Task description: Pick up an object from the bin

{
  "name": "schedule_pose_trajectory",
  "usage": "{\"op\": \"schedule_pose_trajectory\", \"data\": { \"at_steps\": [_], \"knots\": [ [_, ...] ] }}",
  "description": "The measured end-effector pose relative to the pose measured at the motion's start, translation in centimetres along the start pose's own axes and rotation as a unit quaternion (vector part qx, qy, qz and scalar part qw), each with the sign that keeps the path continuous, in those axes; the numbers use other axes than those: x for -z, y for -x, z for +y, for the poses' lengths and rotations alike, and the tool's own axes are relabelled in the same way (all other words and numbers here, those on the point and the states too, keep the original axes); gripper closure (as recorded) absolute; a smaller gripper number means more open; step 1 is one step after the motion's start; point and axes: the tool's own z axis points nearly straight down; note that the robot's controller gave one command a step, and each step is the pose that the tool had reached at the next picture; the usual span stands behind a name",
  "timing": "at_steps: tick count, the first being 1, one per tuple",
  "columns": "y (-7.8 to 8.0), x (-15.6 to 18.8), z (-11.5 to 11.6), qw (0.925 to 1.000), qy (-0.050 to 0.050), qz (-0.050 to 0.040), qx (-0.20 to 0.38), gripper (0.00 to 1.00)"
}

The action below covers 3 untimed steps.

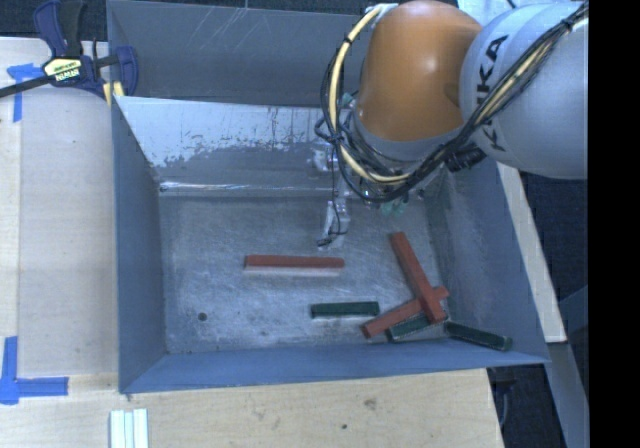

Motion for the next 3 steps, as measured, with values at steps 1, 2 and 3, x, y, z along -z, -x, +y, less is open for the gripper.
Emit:
{"op": "schedule_pose_trajectory", "data": {
  "at_steps": [1,2,3],
  "knots": [
    [-0.2,-13.0,-0.2,0.9994,0.000,-0.0009,0.035,0.00],
    [0.1,-12.5,-0.2,0.9994,0.000,-0.0057,0.033,1.00],
    [-2.6,3.2,0.1,0.9983,0.000,-0.0081,0.057,1.00]
  ]
}}
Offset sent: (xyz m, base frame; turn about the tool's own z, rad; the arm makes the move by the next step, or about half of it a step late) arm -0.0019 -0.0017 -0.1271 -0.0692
